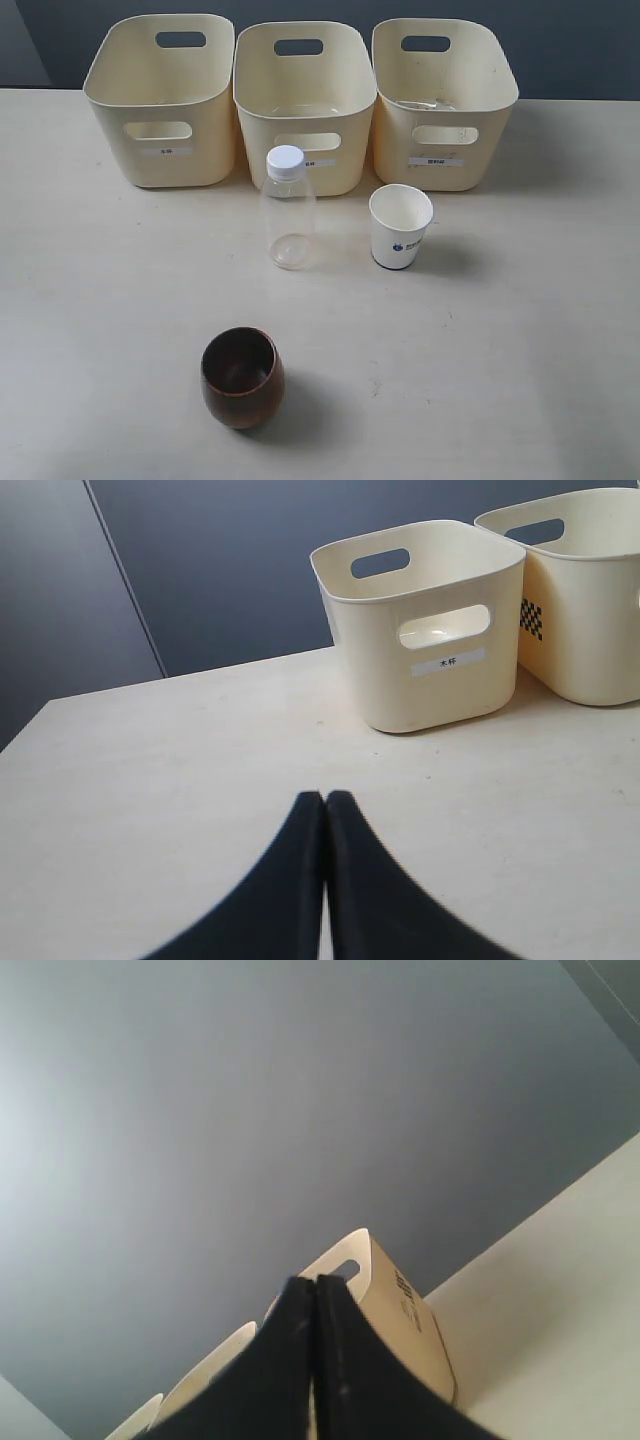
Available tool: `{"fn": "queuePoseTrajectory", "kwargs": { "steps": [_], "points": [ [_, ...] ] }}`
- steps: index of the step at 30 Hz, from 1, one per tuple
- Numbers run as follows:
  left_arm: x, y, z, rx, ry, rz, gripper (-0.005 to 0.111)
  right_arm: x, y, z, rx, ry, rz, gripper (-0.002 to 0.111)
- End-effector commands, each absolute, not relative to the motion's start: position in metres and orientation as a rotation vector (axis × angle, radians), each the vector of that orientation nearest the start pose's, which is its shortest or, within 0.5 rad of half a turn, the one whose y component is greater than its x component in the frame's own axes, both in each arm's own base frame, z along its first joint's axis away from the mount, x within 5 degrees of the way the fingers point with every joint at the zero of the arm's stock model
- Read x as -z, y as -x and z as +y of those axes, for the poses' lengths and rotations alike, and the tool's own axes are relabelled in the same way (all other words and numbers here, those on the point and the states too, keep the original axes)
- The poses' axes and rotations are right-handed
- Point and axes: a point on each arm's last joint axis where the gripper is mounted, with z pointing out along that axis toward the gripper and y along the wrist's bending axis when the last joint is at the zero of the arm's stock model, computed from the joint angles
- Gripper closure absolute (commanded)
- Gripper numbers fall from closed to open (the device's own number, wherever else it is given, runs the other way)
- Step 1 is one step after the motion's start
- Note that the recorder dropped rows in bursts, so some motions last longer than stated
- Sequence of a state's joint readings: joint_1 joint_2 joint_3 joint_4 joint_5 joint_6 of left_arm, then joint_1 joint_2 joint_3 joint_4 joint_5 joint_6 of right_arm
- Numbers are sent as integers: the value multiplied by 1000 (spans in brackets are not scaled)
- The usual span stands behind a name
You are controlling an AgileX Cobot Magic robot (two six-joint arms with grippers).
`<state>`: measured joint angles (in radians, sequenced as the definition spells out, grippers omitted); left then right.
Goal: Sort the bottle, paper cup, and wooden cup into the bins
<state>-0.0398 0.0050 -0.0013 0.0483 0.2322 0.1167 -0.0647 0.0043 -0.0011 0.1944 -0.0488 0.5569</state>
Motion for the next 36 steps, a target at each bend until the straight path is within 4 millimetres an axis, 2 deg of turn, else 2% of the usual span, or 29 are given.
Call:
{"fn": "queuePoseTrajectory", "kwargs": {
  "steps": [1,36],
  "points": [
    [-192,-56,-1,-95,-165,1708,107,-216,-56,-4,-554,-593,1348,109],
    [-192,-56,-1,-95,-165,1708,107,-211,-56,-3,-558,-613,1401,109]
  ]
}}
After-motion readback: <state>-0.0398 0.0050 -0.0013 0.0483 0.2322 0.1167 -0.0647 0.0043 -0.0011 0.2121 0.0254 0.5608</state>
